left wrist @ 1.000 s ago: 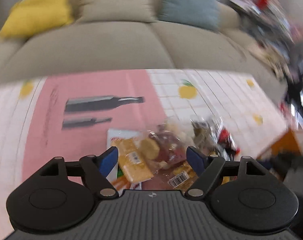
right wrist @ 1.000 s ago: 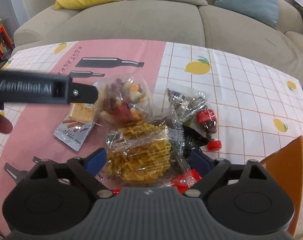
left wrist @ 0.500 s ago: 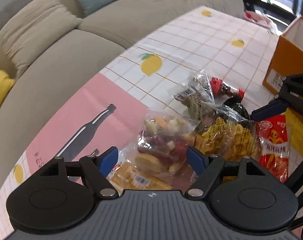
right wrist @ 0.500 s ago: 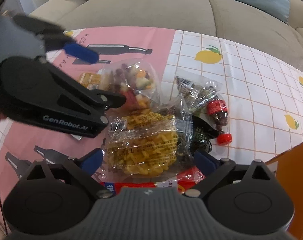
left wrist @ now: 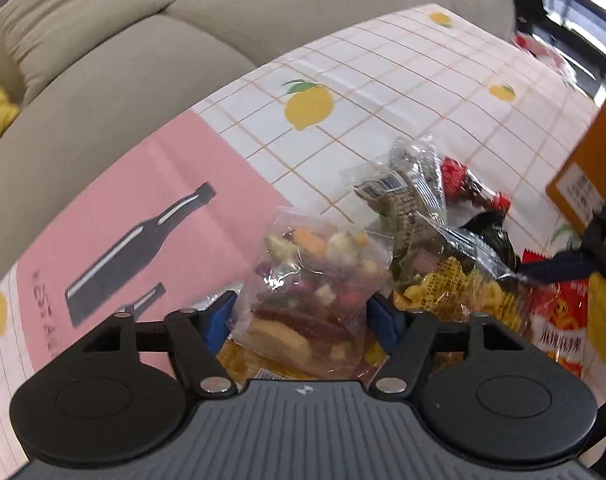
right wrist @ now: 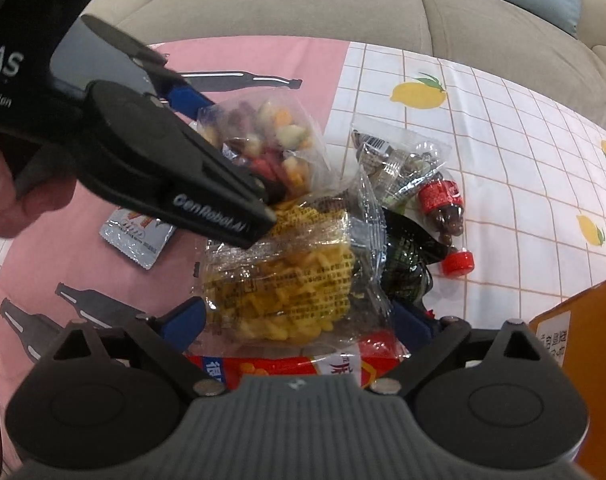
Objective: Organize snacks
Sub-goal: 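Grasp the mixed-fruit bag with the left tool while the right tool grasps the yellow cracker bag, then carry both bags into the orange box and open both tools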
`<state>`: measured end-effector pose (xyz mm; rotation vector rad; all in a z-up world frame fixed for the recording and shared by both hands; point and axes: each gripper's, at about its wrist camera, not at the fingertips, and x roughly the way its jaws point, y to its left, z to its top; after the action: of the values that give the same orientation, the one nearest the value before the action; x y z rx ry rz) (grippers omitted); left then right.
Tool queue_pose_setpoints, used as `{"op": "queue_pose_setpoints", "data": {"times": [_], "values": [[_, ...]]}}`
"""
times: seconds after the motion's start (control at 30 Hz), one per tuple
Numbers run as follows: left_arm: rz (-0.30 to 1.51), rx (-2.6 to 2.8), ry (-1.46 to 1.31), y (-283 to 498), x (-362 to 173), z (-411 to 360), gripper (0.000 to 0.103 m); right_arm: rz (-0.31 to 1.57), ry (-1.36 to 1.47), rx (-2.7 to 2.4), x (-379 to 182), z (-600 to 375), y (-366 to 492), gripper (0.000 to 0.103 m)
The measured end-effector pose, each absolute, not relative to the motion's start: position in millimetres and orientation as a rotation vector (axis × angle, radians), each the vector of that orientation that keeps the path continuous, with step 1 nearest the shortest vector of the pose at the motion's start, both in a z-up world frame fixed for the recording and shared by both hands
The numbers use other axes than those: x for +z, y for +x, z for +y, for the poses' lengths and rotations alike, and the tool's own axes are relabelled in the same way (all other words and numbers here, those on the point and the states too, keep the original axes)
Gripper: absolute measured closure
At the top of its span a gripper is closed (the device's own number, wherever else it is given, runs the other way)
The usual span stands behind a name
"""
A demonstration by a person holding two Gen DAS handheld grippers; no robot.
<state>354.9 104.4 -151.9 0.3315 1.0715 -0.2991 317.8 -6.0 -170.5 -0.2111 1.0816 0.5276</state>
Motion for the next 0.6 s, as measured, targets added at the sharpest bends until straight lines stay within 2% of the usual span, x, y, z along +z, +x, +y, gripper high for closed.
{"op": "queue_pose_setpoints", "data": {"times": [0.03, 0.13, 0.2, 0.27, 0.4, 0.6], "values": [[1.074, -0.279, 0.311, 352, -150, 105, 0.036, 1.079, -0.212, 0.528, -170, -6, 317, 0.012], [1.069, -0.228, 0.241, 345, -144, 113, 0.039, 1.067, -0.214, 0.533, -170, -6, 315, 0.020], [1.054, -0.207, 0.190, 339, -137, 121, 0.039, 1.059, -0.200, 0.536, -169, -8, 313, 0.026], [1.036, -0.197, 0.121, 331, -128, 129, 0.039, 1.064, -0.176, 0.543, -167, -12, 311, 0.040], [0.997, -0.149, 0.064, 316, -107, 133, 0.039, 1.045, -0.163, 0.537, -159, -17, 307, 0.054], [0.973, -0.021, -0.025, 287, -86, 134, 0.039, 1.015, -0.122, 0.542, -140, -23, 298, 0.065]]}}
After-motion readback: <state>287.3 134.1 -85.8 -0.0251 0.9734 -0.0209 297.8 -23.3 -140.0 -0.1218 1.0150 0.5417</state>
